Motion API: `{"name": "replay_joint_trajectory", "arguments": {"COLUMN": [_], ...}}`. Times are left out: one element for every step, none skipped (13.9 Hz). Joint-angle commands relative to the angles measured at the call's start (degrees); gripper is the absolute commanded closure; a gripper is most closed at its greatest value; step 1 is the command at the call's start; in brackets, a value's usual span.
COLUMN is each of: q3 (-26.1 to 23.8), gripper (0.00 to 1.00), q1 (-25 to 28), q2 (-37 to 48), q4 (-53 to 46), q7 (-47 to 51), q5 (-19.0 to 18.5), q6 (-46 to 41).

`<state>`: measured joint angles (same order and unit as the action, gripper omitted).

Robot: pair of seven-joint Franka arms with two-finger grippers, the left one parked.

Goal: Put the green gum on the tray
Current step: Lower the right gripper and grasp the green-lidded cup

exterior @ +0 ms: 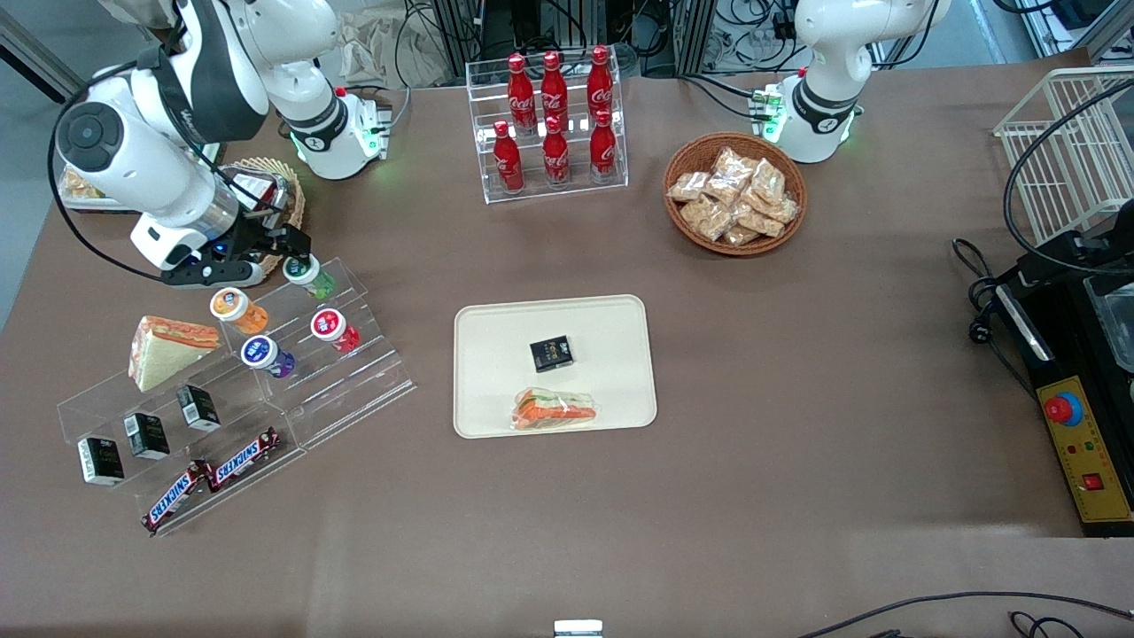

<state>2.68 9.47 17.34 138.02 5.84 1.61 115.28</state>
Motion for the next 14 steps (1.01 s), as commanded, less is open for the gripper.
{"name": "replay_joint_trajectory", "arguments": {"q3": [-0.13,-0.13,-0.22,-0.39,-0.48,-0.48,-0.48,-0.48,-0.48,-0.48,-0.48,-0.48,-0.48,-0.48], "gripper": [0.0,0.0,0.0,0.0,0.0,0.0,0.0,0.0,0.0,0.01,0.01,0.05,0.16,0.36], "q1": [0.11,0.11,0.2,0.98,2.21,2.48,2.49,2.49,2.49,2.49,2.4,2.4,2.4,2.4], "q2": [2.17,1.99,1.82,1.55,1.55,1.38,1.11,0.85,0.76,0.85,0.94,1.02,1.2,1.29], "q4": [4.53,5.23,5.94,6.38,6.82,7.17,7.35,7.35,7.52,7.96,8.14,8.23,8.4,8.58], "q7": [1.54,1.63,2.5,3.99,5.4,6.37,6.46,6.47,6.38,6.29,6.03,5.94,5.94,5.94], "q5": [0.24,0.32,0.32,0.32,0.32,0.32,0.24,0.24,0.24,0.24,0.24,0.24,0.32,0.24], "q6": [3.97,5.2,6.35,7.06,7.76,8.46,9.08,9.35,9.7,10.05,10.05,10.05,10.05,10.05]}}
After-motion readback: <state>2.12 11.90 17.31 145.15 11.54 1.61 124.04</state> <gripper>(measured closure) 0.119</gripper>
